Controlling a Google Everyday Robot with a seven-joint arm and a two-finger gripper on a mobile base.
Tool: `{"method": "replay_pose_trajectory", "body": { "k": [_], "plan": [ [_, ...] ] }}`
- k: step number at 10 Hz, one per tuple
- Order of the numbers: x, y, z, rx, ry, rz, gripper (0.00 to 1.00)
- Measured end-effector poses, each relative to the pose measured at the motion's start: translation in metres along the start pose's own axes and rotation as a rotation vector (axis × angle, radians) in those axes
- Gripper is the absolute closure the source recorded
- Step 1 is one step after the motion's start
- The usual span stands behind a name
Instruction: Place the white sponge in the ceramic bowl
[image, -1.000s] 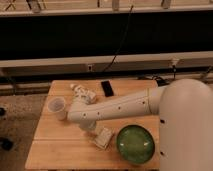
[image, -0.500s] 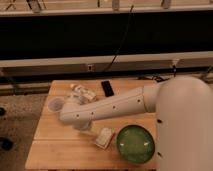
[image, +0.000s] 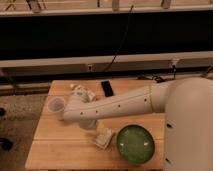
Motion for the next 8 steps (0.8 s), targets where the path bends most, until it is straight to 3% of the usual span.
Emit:
{"method": "replay_pose_trajectory", "body": {
  "k": [3,8],
  "plan": [
    [0.006,0.017,0.023,0.028,-0.059,0.049,0.23],
    [0.008,0.022,0.048,0.045,-0.107,0.072,0.23]
  ]
}}
